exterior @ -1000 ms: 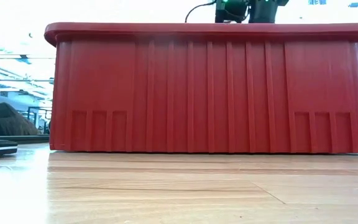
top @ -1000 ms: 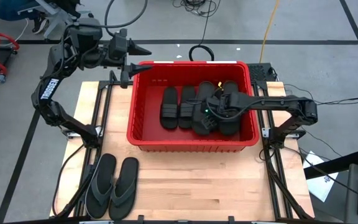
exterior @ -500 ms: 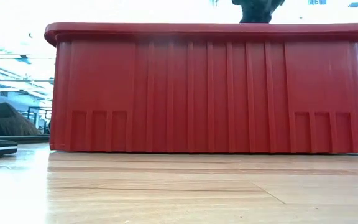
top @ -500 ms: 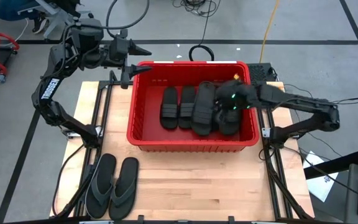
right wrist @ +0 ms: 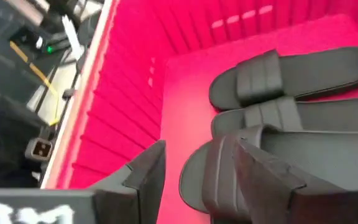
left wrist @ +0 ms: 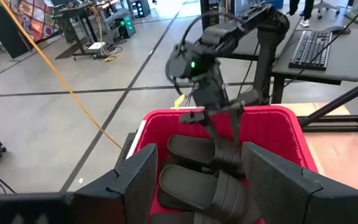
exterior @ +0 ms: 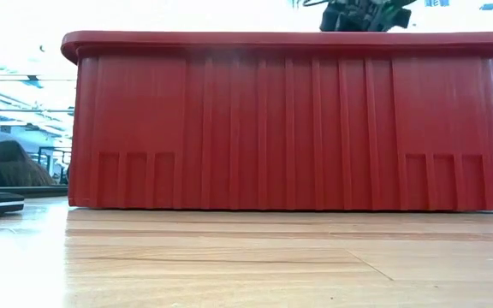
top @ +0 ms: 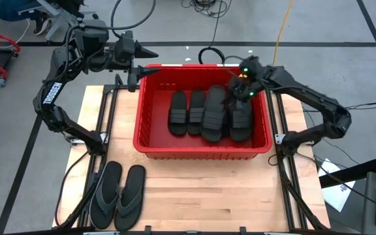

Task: Pick and place slides into bin
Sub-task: Put the black slipper into the red bin

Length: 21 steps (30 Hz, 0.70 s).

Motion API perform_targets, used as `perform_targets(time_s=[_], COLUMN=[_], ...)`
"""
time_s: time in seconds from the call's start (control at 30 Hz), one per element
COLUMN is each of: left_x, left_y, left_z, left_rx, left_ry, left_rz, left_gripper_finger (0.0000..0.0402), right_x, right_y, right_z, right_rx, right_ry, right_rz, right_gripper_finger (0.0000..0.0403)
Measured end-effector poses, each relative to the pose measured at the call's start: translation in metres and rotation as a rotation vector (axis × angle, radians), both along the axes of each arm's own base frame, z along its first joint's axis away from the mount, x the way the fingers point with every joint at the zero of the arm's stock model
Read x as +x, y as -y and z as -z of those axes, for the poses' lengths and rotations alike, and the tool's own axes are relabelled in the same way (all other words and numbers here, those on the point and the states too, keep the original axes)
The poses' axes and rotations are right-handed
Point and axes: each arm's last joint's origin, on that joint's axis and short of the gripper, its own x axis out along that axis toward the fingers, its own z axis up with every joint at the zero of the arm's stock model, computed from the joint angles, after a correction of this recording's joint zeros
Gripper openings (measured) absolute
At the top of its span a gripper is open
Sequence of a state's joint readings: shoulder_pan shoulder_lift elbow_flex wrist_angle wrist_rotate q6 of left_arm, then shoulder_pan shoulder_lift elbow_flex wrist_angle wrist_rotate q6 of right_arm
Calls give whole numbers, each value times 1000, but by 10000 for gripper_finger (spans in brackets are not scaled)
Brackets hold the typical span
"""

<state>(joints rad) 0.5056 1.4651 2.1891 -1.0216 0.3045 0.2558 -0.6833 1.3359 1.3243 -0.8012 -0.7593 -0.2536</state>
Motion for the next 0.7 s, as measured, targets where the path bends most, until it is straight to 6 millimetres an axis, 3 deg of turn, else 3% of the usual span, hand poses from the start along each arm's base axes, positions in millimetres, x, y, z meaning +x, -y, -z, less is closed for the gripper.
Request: perform_targets(time_s=[0.37, 0.7], left_x=[0, -1], left_y=[0, 0], left_z=[0, 3], left_rx=[-7, 5], left_ry=[1, -35], left_rz=[-3, 7], left_gripper_finger=[237, 237], right_x=[49, 60], right_y=[7, 8], right_z=[50, 77], right_rx=[-48, -13], right_ry=[-173, -306], right_rz=[-23, -24], right_gripper_finger=[217, 216])
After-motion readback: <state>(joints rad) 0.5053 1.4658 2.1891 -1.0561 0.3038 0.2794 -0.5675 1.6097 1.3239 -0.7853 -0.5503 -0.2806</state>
